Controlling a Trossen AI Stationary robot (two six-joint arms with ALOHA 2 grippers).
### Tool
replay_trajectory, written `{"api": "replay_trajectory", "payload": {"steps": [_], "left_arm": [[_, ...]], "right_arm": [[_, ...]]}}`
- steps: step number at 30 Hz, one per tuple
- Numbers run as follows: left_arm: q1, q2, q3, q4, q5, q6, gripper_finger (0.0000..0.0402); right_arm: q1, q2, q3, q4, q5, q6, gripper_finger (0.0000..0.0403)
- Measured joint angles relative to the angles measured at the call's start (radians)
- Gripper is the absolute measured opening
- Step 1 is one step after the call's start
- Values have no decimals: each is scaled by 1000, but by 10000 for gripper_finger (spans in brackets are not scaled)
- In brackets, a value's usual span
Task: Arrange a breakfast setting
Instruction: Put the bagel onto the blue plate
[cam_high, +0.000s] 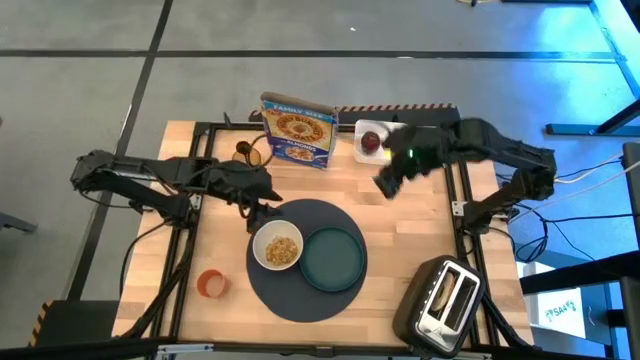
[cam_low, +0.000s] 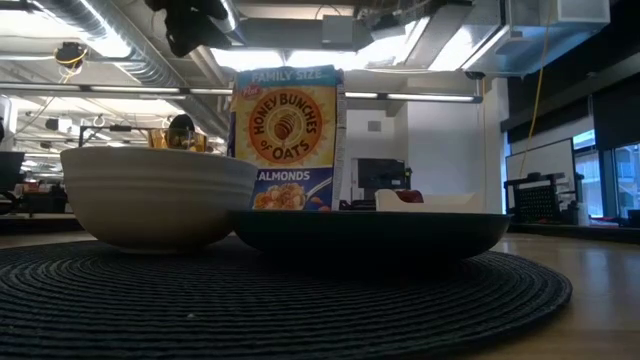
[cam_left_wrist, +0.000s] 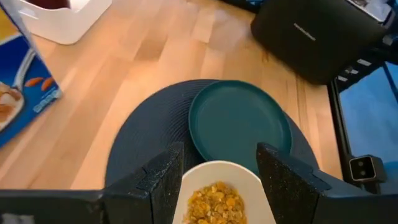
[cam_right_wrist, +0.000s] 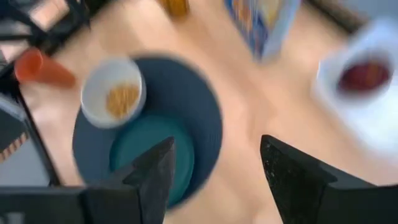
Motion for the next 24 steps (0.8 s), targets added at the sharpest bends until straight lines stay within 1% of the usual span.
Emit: {"api": "replay_trajectory", "payload": {"steps": [2,5,8,11,15,18,21,23,24], "left_arm": [[-7,25,0,33,2,10,197],[-16,68,0,151,75,76,197],[-17,113,0,305,140,104,197],[-11,150,0,404,151,117,197],[9,188,0,445,137,129,197],[21,207,0,444,111,124,197],[19,208,0,438,106,118,197],[16,207,0,442,90,100,197],[11,207,0,444,63,86,196]], "right_arm": [[74,-5,-20,-81,-11,125,225],[196,-4,-29,-196,-39,360,225],[320,-16,-52,-171,-108,594,225],[451,-15,-51,-181,-131,861,225],[630,-14,-51,-186,-123,1177,225],[720,-2,-50,-188,-134,1366,225],[792,9,-73,-190,-170,1512,220],[815,17,-99,-187,-235,1561,208],[822,23,-113,-189,-267,1573,199]]}}
